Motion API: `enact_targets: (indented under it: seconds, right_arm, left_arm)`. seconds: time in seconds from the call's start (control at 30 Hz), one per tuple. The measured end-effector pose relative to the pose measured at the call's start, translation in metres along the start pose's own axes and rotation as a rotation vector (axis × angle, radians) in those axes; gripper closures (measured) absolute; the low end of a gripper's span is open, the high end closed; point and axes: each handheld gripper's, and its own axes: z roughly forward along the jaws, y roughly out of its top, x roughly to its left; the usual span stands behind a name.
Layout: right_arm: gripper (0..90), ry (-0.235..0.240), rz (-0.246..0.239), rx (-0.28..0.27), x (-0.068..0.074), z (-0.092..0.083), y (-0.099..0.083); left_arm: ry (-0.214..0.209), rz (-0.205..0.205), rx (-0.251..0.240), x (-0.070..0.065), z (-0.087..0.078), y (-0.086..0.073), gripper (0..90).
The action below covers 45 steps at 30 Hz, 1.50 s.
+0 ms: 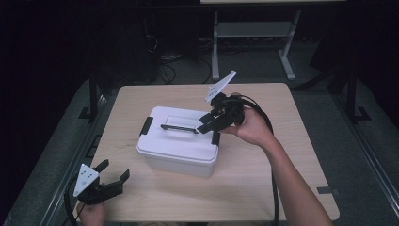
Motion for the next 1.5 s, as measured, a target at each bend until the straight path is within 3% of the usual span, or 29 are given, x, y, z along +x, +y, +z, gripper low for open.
enact_targets:
  seconds: [0.27,0.87,1.5]
  right_arm:
    - [56.1,-0.041,0.048,-0.017,-0.001,-0.023,-0.026]
    - [52.8,-0.093,0.125,-0.036,-0.002,-0.05,-0.066]
    - [48.3,-0.11,0.175,-0.033,0.0,-0.05,-0.103]
  left_arm:
    - [0.001,-0.002,0.004,0.0,0.001,0.0,13.0]
    - [0.006,-0.001,-0.001,0.0,-0.001,-0.001,13.0]
    - [-0.006,0.013,0.004,-0.003,0.003,-0.001,13.0]
